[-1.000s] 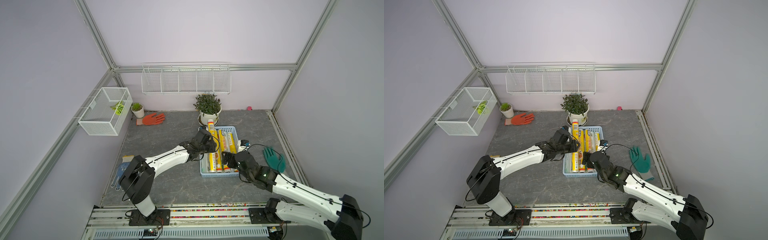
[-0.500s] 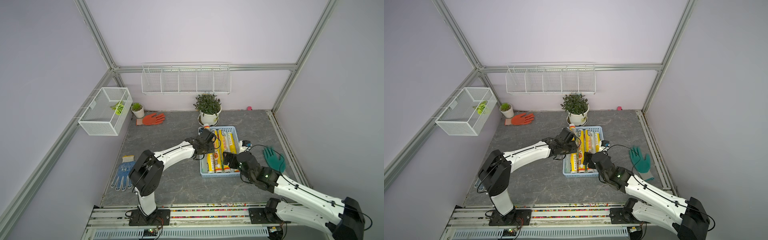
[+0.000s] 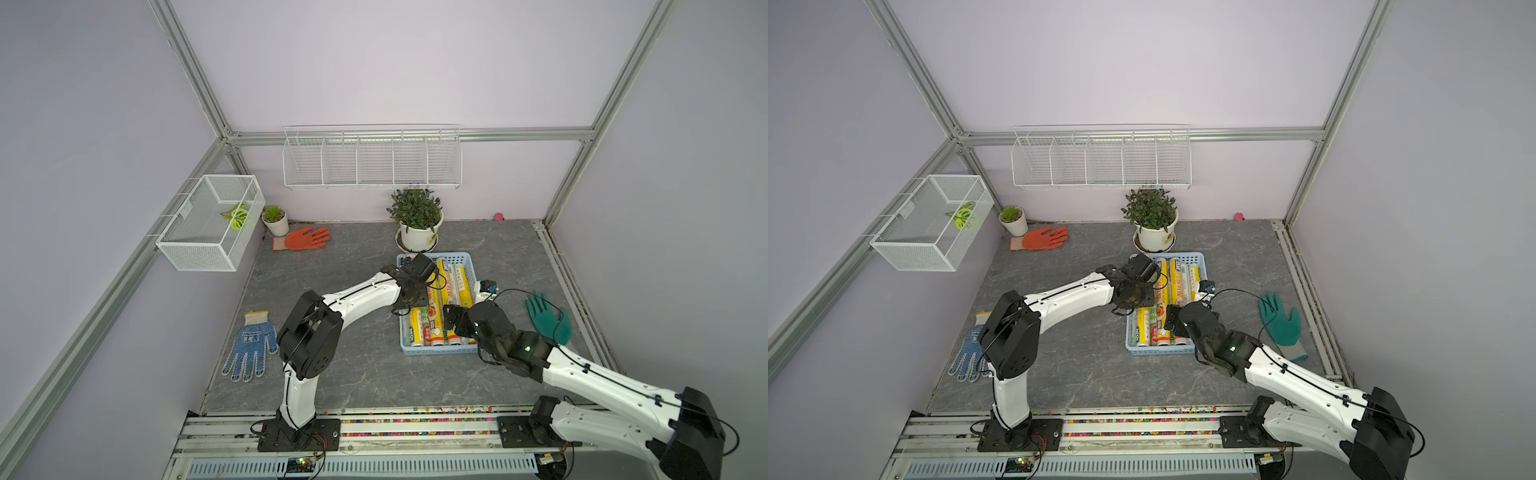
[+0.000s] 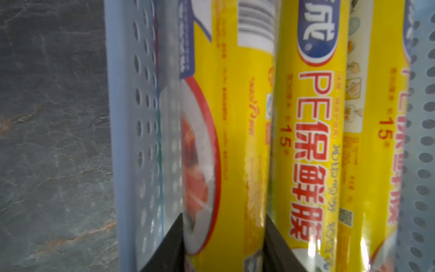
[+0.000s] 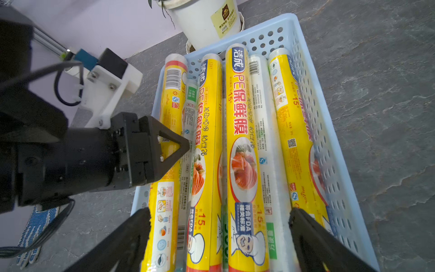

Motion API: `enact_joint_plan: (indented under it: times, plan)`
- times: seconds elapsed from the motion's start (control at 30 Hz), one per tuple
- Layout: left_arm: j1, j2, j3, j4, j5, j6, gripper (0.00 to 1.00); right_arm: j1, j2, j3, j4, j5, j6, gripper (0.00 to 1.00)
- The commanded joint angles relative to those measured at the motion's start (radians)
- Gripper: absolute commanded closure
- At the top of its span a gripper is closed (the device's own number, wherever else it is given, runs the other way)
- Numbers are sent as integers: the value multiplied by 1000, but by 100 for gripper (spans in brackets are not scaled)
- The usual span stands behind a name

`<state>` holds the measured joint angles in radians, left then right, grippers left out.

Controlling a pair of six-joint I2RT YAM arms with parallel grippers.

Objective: Put the plastic wrap into the basket
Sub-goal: Place the plastic wrap in the basket.

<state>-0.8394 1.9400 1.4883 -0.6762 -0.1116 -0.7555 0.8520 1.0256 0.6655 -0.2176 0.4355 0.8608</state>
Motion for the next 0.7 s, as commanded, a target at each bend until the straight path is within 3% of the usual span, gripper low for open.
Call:
enact_joint_plan:
  times: [0.0, 0.47, 0.67]
  plan:
    - [1, 7, 10, 5, 19, 5, 62, -5, 2, 24, -17, 0, 12, 3]
    - [2, -73, 8, -17, -13, -17, 38, -7, -49, 28, -81, 76, -25, 3]
    - [1, -235, -132, 148, -23, 3, 33, -35, -144, 15, -185, 197, -94, 3]
